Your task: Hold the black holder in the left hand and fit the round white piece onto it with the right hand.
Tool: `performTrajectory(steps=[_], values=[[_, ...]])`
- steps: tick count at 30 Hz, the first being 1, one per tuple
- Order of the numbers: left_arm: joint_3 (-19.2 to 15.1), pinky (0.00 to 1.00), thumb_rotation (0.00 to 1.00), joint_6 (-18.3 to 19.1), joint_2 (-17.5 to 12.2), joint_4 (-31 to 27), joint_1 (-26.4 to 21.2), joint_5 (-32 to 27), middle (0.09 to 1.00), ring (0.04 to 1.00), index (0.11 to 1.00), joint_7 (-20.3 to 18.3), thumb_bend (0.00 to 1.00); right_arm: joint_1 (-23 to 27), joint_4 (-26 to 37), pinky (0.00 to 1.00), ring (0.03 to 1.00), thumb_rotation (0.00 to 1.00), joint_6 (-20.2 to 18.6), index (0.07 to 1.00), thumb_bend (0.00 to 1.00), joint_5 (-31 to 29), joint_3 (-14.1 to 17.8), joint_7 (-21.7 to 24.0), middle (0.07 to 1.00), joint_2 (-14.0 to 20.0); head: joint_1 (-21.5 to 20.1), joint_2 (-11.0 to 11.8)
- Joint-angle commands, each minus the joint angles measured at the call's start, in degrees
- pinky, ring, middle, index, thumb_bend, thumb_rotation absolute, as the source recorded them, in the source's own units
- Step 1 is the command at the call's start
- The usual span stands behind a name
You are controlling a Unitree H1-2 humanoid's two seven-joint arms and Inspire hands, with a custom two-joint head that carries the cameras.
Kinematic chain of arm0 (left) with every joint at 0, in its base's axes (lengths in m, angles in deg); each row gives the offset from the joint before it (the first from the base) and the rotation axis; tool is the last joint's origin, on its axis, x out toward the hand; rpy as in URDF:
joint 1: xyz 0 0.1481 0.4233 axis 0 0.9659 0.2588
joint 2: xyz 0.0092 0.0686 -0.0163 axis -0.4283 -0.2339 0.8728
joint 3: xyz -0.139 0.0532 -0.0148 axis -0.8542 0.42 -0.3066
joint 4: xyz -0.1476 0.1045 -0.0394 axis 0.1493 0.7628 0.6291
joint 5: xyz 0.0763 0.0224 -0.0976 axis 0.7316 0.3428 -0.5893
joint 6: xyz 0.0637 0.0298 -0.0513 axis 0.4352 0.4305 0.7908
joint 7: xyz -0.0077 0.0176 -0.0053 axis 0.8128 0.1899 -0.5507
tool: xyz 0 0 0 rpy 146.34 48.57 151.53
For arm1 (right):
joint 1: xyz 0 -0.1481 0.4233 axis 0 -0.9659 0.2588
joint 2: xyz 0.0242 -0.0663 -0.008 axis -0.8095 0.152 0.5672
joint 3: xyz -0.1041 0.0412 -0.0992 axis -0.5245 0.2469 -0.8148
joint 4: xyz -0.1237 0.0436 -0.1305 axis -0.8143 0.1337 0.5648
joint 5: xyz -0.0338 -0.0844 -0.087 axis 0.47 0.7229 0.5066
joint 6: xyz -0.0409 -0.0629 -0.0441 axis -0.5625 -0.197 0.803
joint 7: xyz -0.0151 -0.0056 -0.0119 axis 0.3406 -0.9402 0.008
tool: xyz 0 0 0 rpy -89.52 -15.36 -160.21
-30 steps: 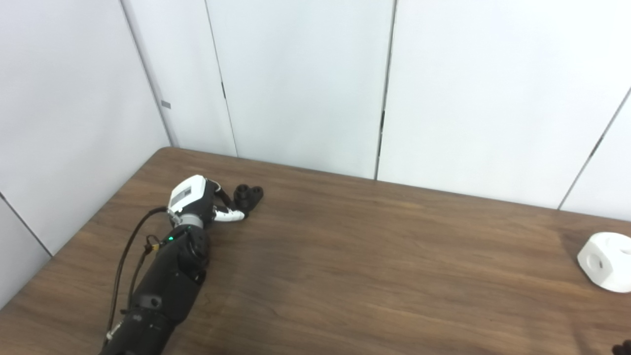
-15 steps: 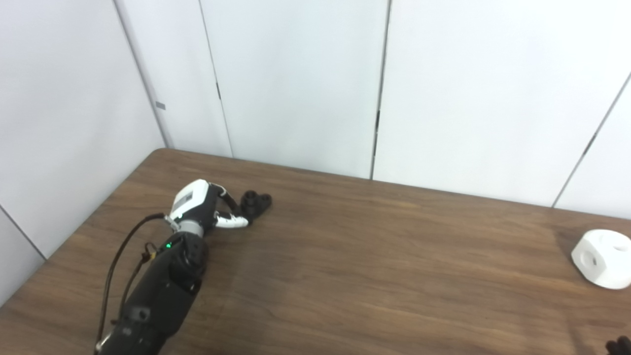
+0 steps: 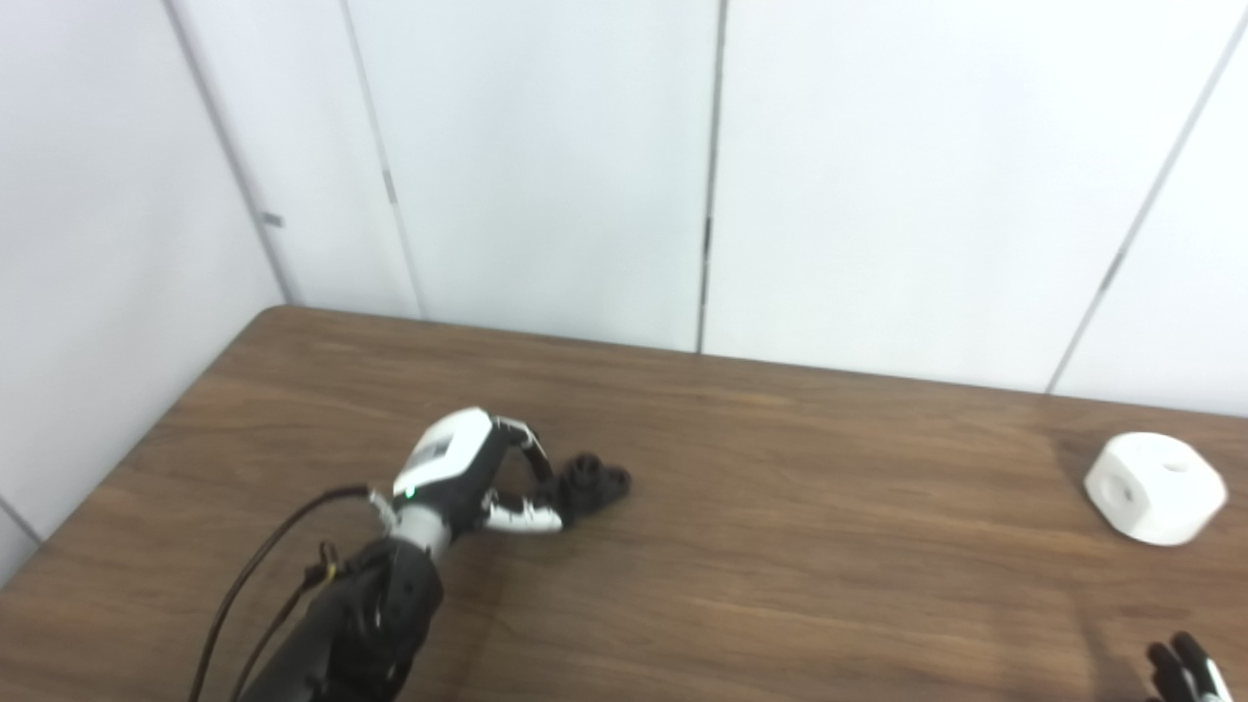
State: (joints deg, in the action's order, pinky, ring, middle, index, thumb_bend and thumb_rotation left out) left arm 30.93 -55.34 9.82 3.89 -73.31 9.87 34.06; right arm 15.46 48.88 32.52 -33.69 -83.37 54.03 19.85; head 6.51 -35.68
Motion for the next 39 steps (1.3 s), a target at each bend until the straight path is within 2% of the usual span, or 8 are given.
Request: performTrajectory(steps=[1,4,8,11,13,18,26,39], values=[[0.73,0.79,0.04,0.19,0.06,-3.8,-0.16,0.74,0.815,0.89,0.488,-1.77,0.52,-0.1,2.26,1.0,1.0,0.88,0.04,0.967,0.56,0.56,-0.56,-0.04,0.955,-0.96,0.04,-0.03],[2.1,0.82,0.04,-0.91,0.84,-6.97,1.76,1.25,0.816,0.905,0.487,-3.12,0.52,-0.24,3.68,1.0,1.0,0.87,-0.93,0.963,0.56,1.48,-1.04,-0.41,0.953,-1.47,-2.07,-1.68],[5.4,0.78,0.04,-4.03,1.11,-10.94,4.35,4.43,0.801,0.862,0.487,-3.83,0.52,-0.37,5.88,1.0,1.0,0.87,-2.73,0.95,0.58,2.57,-1.75,-1.01,0.941,-1.89,-5.26,-3.87],[6.88,0.78,0.05,-5.4,1.81,-13.13,6.07,6.45,0.793,0.854,0.487,-4.51,0.52,-0.62,7.09,1.0,1.0,0.86,-3.73,0.953,0.56,2.63,-2.25,-1.17,0.942,-2.4,-6.63,-3.99],[7.76,0.83,0.05,-6.51,2.45,-14.29,7.49,7.08,0.785,0.847,0.486,-4.86,0.52,-0.82,7.62,1.0,1.0,0.86,-4.0,0.959,0.55,2.94,-2.72,-1.35,0.947,-2.77,-7.57,-4.14],[9.64,0.88,0.05,-10.18,4.12,-16.21,11.23,7.75,0.77,0.835,0.486,-4.86,0.52,-0.92,8.99,1.0,1.0,0.87,-5.81,0.956,0.53,4.16,-4.19,-2.52,0.944,-3.76,-9.34,-4.9],[10.79,0.9,0.05,-12.51,6.83,-17.35,14.86,7.26,0.771,0.838,0.485,-6.72,0.52,-0.68,11.05,1.0,1.0,0.89,-8.56,0.95,0.56,5.74,-6.31,-4.47,0.949,-4.59,-11.74,-6.63],[11.42,0.9,0.05,-18.05,6.71,-16.97,17.95,10.59,0.78,0.843,0.485,-6.96,0.52,0.16,13.3,1.0,1.0,0.89,-11.89,0.943,0.63,6.53,-7.76,-6.42,0.943,-4.11,-14.57,-8.09]])
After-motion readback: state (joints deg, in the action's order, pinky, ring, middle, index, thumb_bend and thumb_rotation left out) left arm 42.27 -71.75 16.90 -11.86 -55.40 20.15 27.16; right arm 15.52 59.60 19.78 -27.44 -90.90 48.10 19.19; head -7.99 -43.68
